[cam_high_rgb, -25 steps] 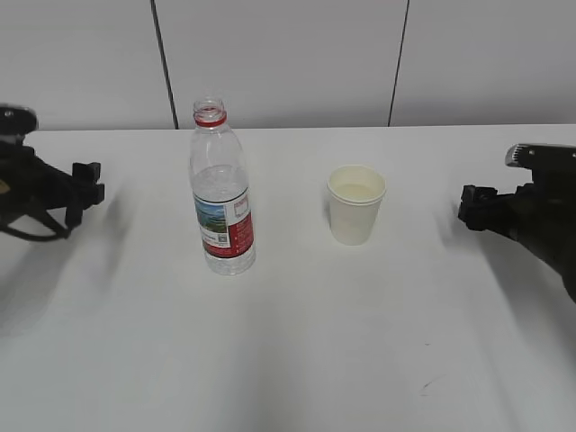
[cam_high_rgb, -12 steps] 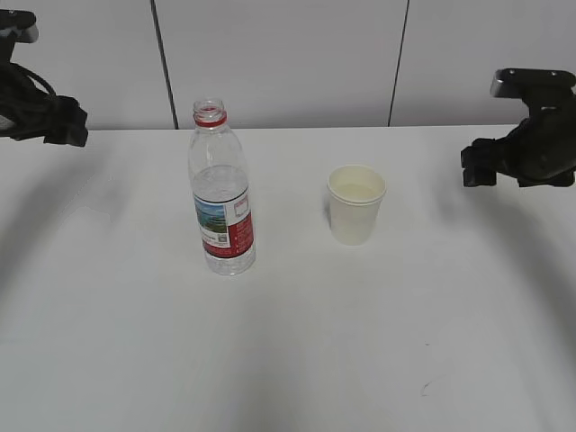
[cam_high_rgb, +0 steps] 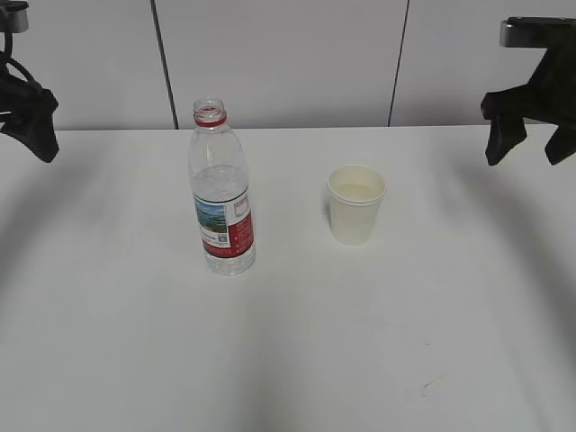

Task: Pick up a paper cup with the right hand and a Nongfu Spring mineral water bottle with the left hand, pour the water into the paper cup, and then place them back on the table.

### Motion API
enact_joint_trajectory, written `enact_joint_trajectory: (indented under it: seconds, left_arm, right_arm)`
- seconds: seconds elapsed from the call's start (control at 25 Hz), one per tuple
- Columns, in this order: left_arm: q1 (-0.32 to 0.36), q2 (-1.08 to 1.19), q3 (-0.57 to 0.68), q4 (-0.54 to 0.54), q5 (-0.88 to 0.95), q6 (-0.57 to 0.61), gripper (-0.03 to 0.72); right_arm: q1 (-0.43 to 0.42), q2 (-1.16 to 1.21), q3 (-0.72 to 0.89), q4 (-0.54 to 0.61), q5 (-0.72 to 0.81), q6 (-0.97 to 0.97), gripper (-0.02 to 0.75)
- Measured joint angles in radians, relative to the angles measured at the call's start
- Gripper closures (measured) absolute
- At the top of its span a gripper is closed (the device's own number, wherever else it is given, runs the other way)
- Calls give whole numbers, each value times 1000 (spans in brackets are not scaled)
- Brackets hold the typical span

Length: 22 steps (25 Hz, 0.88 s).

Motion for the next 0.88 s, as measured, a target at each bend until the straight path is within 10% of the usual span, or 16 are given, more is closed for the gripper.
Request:
enact_joint_trajectory:
  seconds: [0.6,0.88]
  left_arm:
    - [1,-50,-15,53,138,-75,148]
    - [-2,-226,169,36,138,-76,148]
  right_arm:
    - [0,-10,-20,44,173,-85,146]
    - [-1,-186,151,132,174,-118,146]
